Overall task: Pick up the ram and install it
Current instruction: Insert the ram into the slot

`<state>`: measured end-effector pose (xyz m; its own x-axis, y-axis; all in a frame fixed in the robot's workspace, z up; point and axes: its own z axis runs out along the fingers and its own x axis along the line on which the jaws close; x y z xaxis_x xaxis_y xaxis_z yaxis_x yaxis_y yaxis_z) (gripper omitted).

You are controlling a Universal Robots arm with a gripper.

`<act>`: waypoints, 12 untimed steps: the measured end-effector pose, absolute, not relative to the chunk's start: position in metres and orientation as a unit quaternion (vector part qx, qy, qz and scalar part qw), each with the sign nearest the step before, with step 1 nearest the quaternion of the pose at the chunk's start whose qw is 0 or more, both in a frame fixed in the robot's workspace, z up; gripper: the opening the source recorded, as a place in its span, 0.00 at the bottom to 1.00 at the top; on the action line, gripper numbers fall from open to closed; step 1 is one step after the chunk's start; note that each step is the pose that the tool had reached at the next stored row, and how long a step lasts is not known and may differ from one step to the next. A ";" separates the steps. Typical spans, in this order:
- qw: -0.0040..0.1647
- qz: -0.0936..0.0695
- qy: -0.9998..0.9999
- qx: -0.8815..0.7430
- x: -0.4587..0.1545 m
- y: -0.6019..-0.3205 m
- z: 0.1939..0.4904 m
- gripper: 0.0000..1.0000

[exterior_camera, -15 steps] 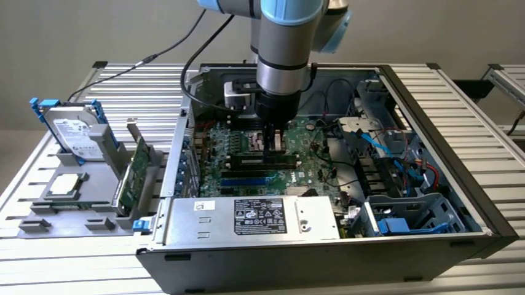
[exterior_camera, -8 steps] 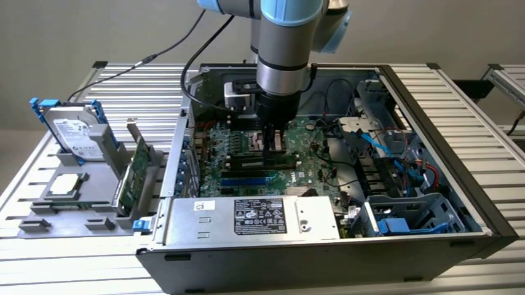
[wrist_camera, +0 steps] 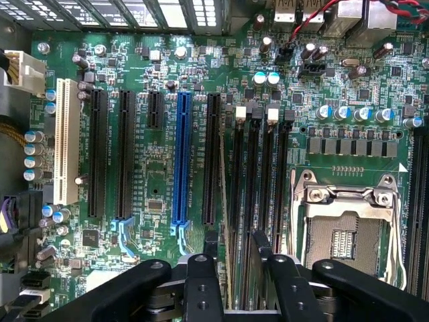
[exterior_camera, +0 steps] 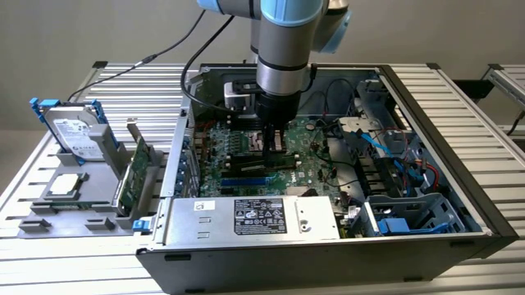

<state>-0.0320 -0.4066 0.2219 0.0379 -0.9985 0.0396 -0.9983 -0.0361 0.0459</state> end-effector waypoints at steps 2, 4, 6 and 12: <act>0.030 -0.002 -0.694 0.720 -0.032 -0.406 0.222 0.34; 0.030 -0.002 -0.694 0.720 -0.032 -0.406 0.222 0.34; 0.030 -0.002 -0.694 0.720 -0.032 -0.406 0.221 0.34; 0.031 -0.001 -0.694 0.720 -0.032 -0.407 0.221 0.19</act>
